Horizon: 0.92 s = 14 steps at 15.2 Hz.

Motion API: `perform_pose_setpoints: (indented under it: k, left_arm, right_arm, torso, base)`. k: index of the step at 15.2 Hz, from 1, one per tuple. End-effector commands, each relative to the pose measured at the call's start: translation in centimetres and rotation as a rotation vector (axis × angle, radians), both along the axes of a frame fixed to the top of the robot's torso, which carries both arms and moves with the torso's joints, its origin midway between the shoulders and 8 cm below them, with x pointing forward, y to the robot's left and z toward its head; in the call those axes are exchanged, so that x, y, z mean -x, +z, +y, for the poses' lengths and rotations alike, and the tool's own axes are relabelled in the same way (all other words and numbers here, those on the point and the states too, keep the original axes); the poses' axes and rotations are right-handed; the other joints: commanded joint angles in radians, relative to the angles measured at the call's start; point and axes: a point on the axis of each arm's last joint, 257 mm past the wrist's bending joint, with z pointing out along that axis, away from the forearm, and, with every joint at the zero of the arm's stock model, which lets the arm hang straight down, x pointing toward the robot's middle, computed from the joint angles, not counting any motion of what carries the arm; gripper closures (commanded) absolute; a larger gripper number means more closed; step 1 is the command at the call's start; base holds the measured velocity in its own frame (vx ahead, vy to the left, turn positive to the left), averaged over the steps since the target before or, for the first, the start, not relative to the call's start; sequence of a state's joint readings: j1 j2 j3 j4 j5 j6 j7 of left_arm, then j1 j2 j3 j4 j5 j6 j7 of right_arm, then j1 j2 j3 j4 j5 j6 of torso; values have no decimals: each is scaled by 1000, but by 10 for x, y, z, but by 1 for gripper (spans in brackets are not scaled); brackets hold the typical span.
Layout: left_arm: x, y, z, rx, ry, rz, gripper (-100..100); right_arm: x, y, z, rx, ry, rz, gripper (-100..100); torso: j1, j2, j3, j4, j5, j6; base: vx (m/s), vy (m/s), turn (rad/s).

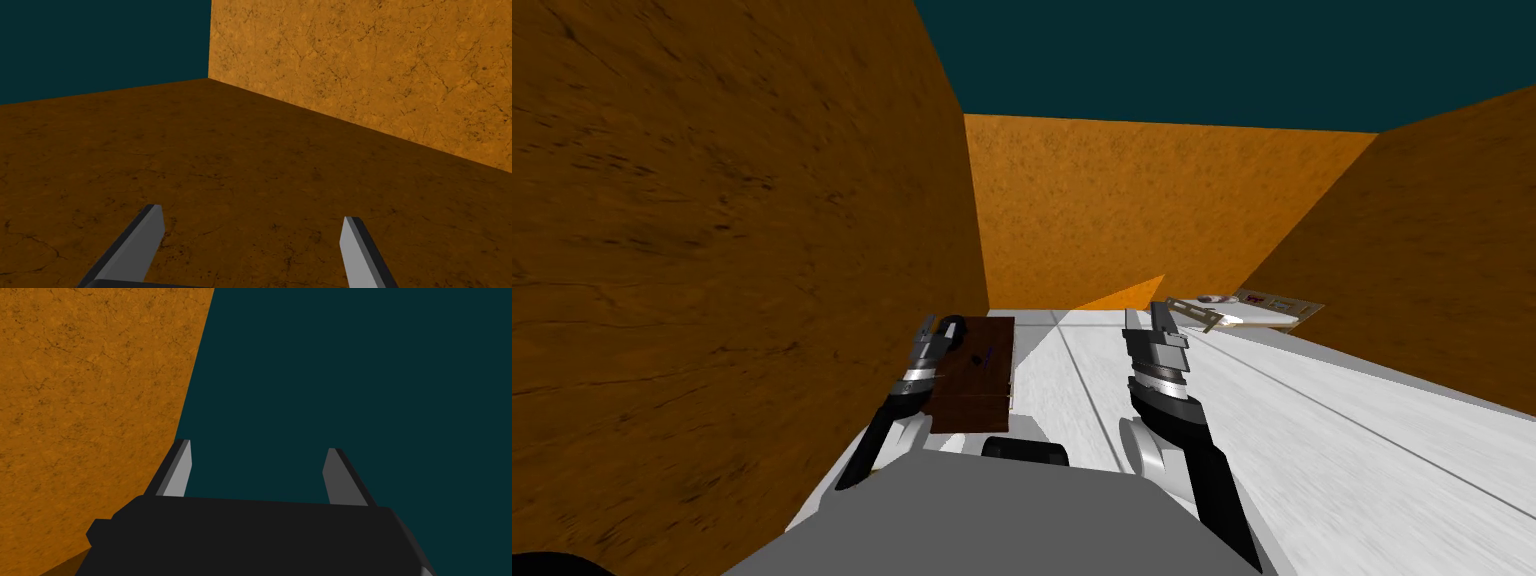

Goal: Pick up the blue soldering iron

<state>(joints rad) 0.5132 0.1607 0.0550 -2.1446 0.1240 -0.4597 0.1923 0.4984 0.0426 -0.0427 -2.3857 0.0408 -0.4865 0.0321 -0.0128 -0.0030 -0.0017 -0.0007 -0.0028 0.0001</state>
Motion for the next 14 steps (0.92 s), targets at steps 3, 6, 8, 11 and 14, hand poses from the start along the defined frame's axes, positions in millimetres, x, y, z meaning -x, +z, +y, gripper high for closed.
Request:
perform_pose_setpoints:
  k: [3, 6, 8, 11, 14]
  left_arm:
    - [-18, -44, 27, -5, 24, 136, -100]
    - [-25, -70, 42, 1, 43, 207, -100]
    - [-30, -90, 57, 7, 62, 267, -100]
    - [-33, -111, 73, 17, 85, 329, -100]
    - [-36, -133, 90, 31, 111, 393, -100]
  right_arm:
    - [0, 0, 0, 0, 0, 0, 0]
    - [0, 0, 0, 0, 0, 0, 0]
    - [0, 0, 0, 0, 0, 0, 0]
    - [0, 0, 0, 0, 0, 0, 0]
    - [0, 0, 0, 0, 0, 0, 0]
  torso:
    - [1, 1, 0, 0, 0, 0]
    - [-2, -1, 0, 0, 0, 0]
    - [-1, -3, -1, 0, 0, 0]
    - [4, -3, -2, -1, 1, 0]
    - [3, -3, -2, -1, 1, 0]
  base:
    - [27, -163, 37]
    - [52, -194, 44]
    - [83, -173, 38]
    - [59, -103, 27]
    - [63, -126, 38]
